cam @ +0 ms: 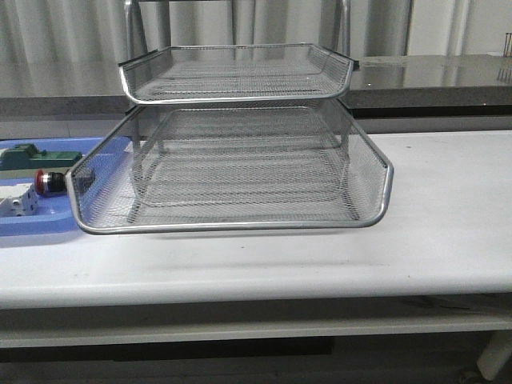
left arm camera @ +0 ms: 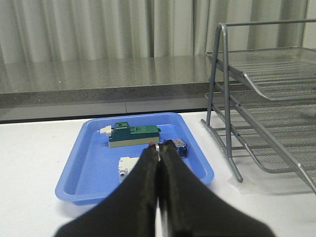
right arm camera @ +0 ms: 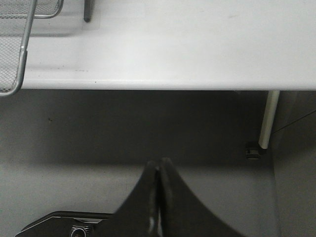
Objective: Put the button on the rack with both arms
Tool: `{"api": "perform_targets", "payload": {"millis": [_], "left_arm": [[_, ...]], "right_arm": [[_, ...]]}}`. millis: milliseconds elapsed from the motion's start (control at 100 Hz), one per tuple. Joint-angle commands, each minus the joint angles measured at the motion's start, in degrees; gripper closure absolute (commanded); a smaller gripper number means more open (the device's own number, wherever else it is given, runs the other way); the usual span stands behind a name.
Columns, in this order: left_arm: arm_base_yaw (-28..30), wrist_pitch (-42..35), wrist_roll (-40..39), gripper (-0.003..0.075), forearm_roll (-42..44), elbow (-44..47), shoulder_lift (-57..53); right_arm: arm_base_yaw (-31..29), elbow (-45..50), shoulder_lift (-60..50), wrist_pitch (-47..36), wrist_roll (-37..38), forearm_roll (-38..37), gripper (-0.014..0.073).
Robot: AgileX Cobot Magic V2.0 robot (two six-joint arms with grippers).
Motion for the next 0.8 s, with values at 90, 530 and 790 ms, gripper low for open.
{"api": "perform_targets", "payload": {"millis": [90, 530, 790], "left_arm": [[0.09, -5.78, -0.69, 0.0741, -0.44, 3.23, -1.85], [0.54, -0.8, -0.69, 0.0741, -3.85, -9.07, 6.32], [0.54, 11.68, -0.69, 0.0741, -3.85, -26.67, 26.21]], "right_arm": [[-0.26, -1.92, -0.14, -2.77, -0.28, -0.68, 0.0662], [-0.26, -1.92, -0.14, -2.78, -0.28, -0.62, 0.0662], [-0.26, -1.92, -0.14, -2.78, -0.28, -0.62, 0.0662]]}}
